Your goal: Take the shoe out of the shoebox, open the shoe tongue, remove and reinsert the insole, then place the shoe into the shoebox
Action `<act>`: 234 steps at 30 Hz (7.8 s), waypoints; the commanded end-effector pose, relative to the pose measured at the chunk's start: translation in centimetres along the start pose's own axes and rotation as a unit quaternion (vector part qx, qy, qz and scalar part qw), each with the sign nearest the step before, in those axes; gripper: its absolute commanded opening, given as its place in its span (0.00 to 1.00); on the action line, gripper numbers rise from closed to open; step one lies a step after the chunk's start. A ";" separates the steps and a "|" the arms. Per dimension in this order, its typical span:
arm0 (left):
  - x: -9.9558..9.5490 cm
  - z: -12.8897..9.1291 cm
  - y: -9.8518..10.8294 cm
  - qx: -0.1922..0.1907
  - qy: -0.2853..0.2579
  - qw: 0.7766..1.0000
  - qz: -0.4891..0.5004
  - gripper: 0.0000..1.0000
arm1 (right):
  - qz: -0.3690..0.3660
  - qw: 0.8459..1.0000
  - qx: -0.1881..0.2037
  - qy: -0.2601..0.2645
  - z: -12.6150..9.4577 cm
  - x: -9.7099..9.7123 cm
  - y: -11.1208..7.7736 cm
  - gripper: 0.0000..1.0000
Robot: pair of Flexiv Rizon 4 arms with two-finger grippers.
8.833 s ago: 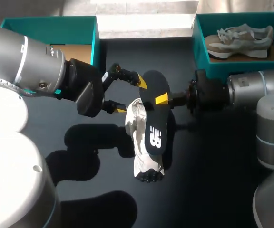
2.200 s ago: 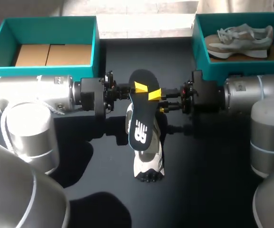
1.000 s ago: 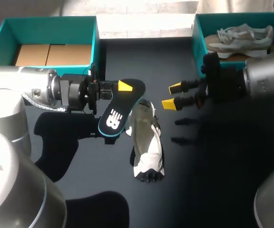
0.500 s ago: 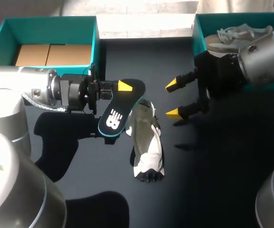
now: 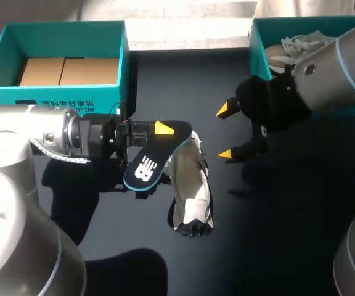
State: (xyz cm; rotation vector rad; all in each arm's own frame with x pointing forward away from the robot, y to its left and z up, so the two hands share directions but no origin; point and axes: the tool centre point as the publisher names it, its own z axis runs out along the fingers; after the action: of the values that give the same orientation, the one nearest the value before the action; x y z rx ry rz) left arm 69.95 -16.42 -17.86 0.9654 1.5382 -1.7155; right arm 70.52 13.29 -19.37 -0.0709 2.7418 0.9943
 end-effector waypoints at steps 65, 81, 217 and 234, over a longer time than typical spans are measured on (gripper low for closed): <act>12.9 4.8 -1.5 -0.013 -0.002 0.998 -0.058 0.00 | -0.170 0.983 0.065 0.015 8.8 3.2 -10.4 1.00; 13.2 4.6 -0.3 -0.035 0.000 0.998 -0.060 0.00 | -0.197 0.977 0.081 0.019 10.7 2.7 -8.8 1.00; 12.9 2.6 4.3 -0.100 -0.038 0.992 -0.061 0.03 | -0.190 0.977 0.097 0.021 10.7 2.6 -8.7 1.00; 13.9 2.8 8.1 -0.128 -0.030 0.990 -0.046 0.00 | -0.190 0.977 0.097 0.021 10.7 2.6 -8.7 1.00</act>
State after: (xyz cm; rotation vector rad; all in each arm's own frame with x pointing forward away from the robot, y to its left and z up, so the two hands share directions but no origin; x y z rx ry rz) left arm 68.53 -19.57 -33.45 0.7178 1.7421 -1.5495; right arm 71.19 13.57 -33.35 -0.5673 2.7004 0.6248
